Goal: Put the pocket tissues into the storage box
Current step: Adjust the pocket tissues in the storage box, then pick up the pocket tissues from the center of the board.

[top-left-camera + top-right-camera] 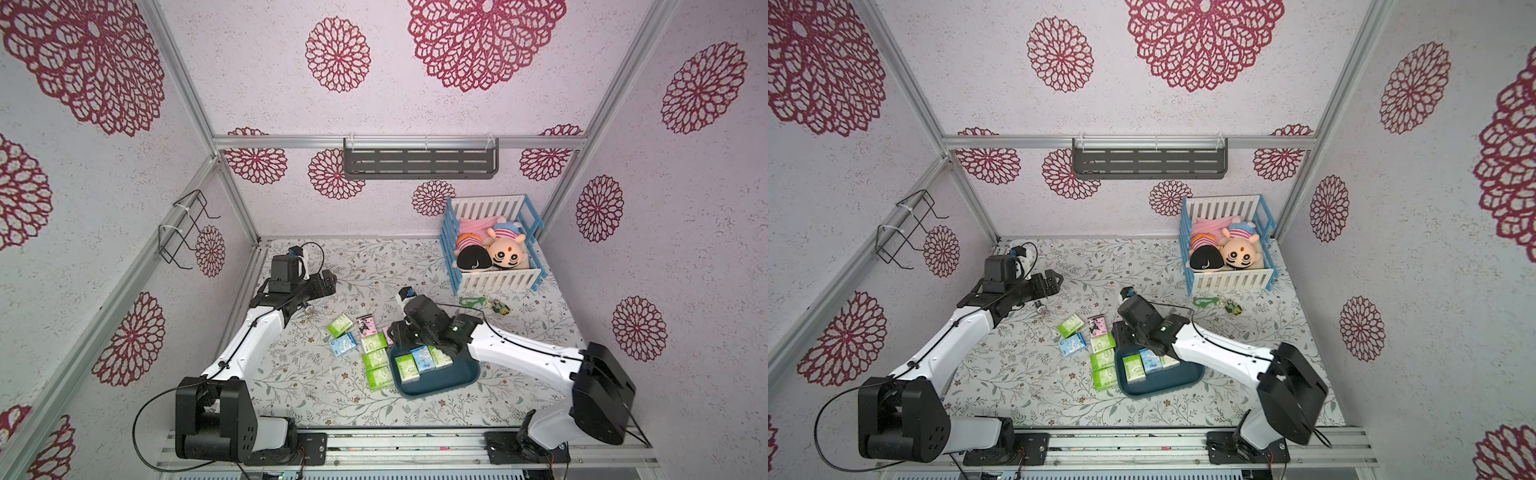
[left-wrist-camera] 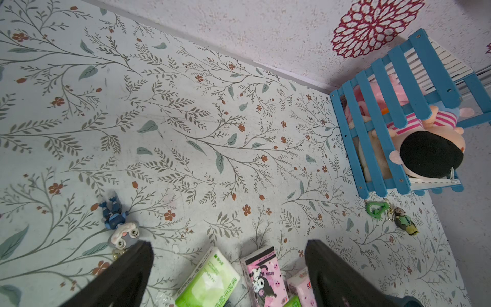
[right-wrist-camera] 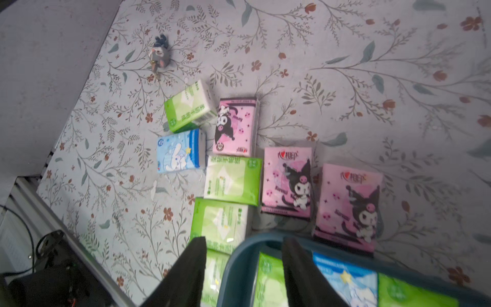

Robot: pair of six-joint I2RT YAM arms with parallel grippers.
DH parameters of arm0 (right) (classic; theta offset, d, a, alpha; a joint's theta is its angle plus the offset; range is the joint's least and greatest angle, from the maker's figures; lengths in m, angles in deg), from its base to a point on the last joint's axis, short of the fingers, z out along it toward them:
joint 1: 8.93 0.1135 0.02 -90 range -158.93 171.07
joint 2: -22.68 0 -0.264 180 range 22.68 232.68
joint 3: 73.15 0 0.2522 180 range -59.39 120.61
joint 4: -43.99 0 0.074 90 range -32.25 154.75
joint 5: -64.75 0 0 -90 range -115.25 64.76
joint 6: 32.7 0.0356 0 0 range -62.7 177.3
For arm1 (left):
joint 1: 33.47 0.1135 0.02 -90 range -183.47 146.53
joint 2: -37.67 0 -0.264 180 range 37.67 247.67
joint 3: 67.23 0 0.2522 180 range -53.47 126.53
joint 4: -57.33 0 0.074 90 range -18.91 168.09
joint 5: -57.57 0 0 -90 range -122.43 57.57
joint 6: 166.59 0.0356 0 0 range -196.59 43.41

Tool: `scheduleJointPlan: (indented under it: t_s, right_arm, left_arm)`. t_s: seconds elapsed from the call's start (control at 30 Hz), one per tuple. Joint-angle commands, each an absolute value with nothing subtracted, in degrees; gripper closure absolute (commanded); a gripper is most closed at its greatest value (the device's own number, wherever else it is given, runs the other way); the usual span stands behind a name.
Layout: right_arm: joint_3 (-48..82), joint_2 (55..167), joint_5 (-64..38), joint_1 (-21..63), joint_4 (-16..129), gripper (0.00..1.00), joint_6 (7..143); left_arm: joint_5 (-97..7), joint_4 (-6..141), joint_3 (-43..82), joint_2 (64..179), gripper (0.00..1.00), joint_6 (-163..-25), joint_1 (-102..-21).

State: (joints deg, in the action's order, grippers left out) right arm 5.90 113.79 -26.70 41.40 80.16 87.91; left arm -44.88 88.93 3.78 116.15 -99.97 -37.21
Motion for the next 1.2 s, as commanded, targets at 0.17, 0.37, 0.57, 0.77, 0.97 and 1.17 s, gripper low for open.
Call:
scheduleJointPlan:
  t_s: [0.17, 0.37, 0.57, 0.77, 0.97, 1.17]
  right_arm:
    - [29.4, 135.3, -23.8, 38.9, 85.6, 0.41, 81.4]
    - [44.2, 148.2, -23.1, 38.8, 94.4, 0.41, 80.0]
    - [49.1, 152.5, -24.9, 38.9, 99.3, 0.4, 80.4]
    - [47.1, 152.4, -23.5, 38.9, 98.1, 0.41, 80.7]
    - [45.2, 152.1, -20.0, 38.9, 95.1, 0.55, 82.4]
    - [43.6, 151.0, -20.3, 38.8, 92.4, 0.82, 83.8]
  left_arm:
    - [-44.5, 88.6, 3.7, 115.4, 0.03, -99.3, -37.2]
    - [-43.5, 89.3, 3.6, 114.3, 0.03, -98.3, -37.1]
    - [-43.3, 89.2, 3.7, 113.9, 0.03, -98.1, -37.1]
    - [-43.6, 89.3, 3.6, 113.8, 0.03, -98.4, -37.2]
    - [-43.3, 89.3, 3.6, 113.7, 0.03, -98.2, -37.2]
    - [-43.2, 89.4, 3.6, 113.4, 0.03, -98.1, -37.2]
